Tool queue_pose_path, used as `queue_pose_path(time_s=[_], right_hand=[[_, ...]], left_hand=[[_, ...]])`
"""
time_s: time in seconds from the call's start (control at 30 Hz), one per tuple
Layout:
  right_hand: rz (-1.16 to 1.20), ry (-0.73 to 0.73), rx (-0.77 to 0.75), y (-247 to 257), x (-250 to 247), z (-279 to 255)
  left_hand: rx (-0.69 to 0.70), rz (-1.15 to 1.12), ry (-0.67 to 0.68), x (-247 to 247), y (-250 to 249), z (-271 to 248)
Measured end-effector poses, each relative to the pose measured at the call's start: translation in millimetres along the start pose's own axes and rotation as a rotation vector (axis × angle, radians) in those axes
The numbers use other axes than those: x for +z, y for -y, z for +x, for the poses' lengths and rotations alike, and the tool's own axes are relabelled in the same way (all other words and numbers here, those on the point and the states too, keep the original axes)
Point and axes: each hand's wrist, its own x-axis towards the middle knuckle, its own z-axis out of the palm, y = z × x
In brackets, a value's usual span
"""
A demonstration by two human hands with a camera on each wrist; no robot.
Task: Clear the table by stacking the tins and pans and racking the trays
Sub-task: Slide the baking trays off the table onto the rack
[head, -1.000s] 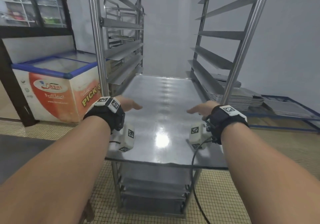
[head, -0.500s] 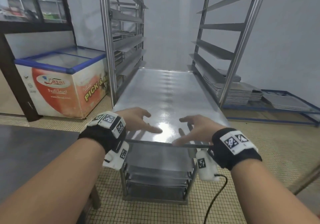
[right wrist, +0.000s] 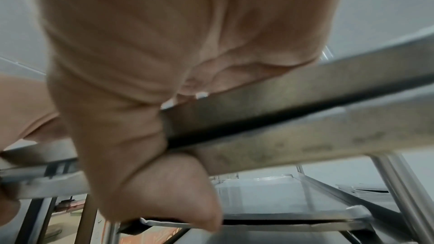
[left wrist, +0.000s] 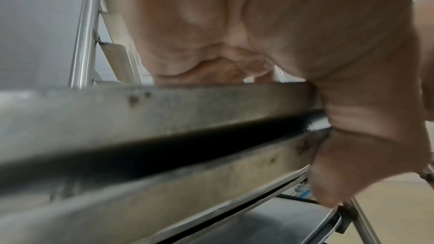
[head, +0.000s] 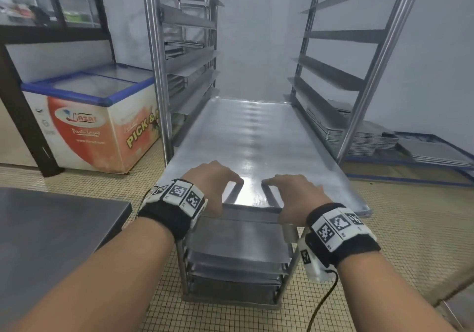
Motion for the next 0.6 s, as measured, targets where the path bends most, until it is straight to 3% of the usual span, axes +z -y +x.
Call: queue_pose_path(time_s=[0.27, 0.6], right_hand=[[0.142, -0.012, -0.085, -20, -14, 55], [0.181, -0.048, -0.145, -50, -18, 133]], left_hand=[[0.011, 0.004, 0.060, -21, 12, 57], [0.038, -0.032, 0.016, -27, 46, 132]])
